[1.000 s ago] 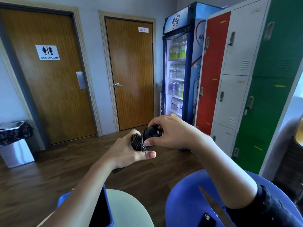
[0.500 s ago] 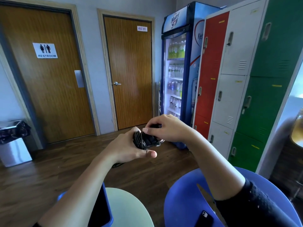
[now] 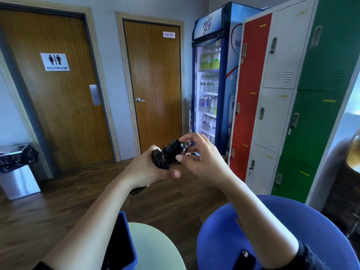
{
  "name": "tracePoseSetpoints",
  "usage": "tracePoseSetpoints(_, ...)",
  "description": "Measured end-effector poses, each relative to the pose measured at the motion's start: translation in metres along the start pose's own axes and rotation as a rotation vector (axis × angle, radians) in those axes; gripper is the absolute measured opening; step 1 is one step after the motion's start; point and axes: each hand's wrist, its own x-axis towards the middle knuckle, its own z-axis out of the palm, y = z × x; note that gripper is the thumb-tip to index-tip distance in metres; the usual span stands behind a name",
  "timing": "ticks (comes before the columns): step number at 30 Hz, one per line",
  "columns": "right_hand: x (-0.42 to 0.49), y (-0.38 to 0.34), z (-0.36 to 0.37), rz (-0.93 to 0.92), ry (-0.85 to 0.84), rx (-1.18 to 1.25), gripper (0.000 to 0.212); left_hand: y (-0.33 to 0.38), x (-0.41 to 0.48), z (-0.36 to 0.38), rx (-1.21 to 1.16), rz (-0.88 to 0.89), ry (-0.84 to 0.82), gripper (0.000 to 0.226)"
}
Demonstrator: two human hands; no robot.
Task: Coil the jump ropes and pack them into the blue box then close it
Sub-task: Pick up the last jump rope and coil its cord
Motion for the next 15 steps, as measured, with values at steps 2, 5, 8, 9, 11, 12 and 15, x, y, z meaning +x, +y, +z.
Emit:
tracePoseSetpoints(2,-0.009,0.005,-0.001,-0.095,0.042,0.051,0.022,0.0,-0.001,-0.002,-0.034,-0.009,0.014,0.086)
tracePoseSetpoints(5,-0.021,0.018,0.0,-0.239,0.082,-0.06,0.014,0.0,-0.003,-0.007,-0.071,0.01,0.011,0.094)
tracePoseSetpoints(8,-0.025,0.023,0.003,-0.271,0.064,-0.06,0.018,0.002,-0.003,-0.009,-0.084,0.041,-0.025,0.102)
tracePoseSetpoints(9,-0.025,0.023,0.004,-0.282,0.056,-0.067,0.018,0.003,-0.003,-0.009,-0.087,0.05,-0.033,0.101)
tracePoseSetpoints(11,-0.023,0.023,0.008,-0.289,0.083,-0.063,0.01,0.003,-0.002,-0.007,-0.089,0.08,-0.039,0.094)
tracePoseSetpoints(12,-0.022,0.022,0.011,-0.281,0.12,-0.046,0.007,0.005,-0.002,-0.006,-0.095,0.091,-0.033,0.092)
tracePoseSetpoints(15,-0.022,0.02,0.02,-0.227,0.203,0.05,0.011,0.013,-0.004,-0.004,-0.137,0.126,-0.012,0.068)
